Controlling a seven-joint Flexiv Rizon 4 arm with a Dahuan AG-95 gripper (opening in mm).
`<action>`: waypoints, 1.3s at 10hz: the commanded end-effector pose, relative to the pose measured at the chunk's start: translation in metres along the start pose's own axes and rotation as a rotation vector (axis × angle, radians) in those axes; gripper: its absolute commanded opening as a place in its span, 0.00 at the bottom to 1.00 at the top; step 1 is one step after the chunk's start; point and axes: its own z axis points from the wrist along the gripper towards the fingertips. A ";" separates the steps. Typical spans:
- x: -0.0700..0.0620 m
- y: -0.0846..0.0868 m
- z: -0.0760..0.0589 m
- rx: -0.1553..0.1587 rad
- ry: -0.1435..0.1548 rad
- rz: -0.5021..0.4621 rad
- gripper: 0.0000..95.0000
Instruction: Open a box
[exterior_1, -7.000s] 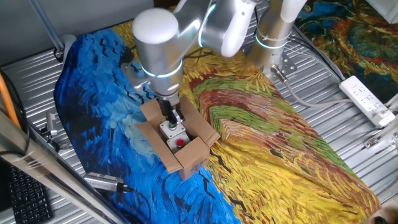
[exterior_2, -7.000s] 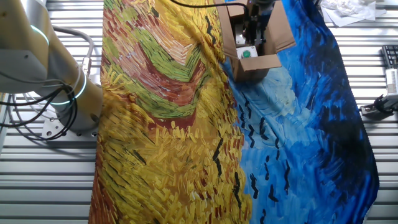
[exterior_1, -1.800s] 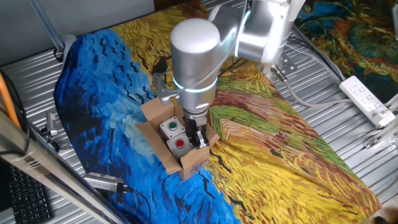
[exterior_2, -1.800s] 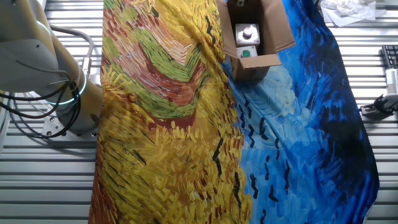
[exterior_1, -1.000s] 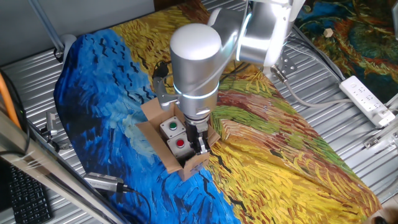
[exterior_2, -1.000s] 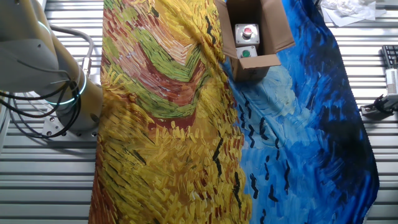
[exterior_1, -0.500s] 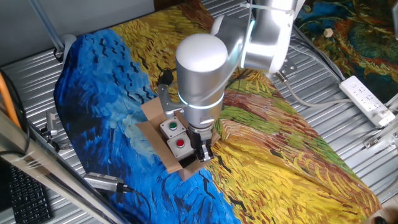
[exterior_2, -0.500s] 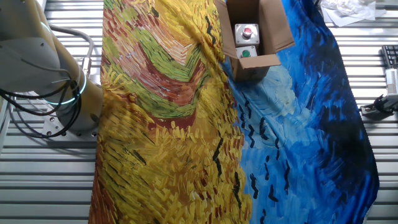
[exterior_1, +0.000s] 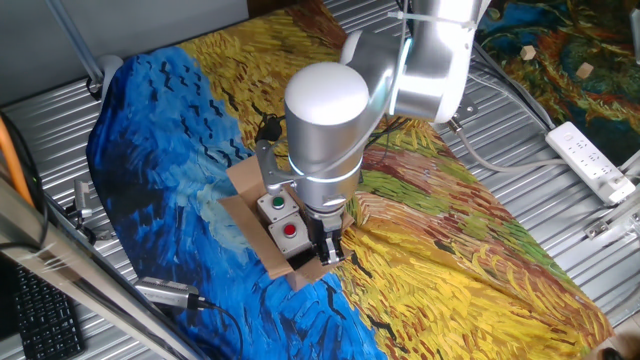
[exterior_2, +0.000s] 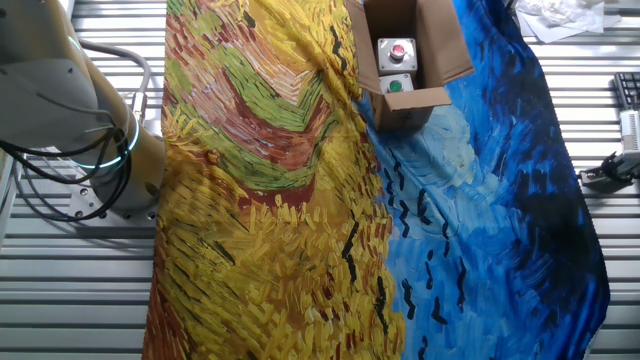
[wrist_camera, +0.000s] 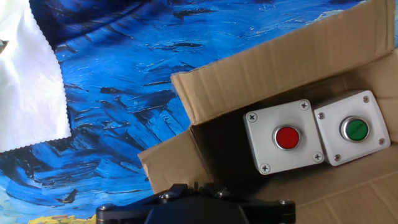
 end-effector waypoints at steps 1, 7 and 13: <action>-0.001 0.000 0.002 0.003 0.000 0.010 0.00; -0.005 0.006 0.012 0.013 -0.004 0.022 0.00; -0.008 0.008 0.026 0.031 -0.011 0.022 0.00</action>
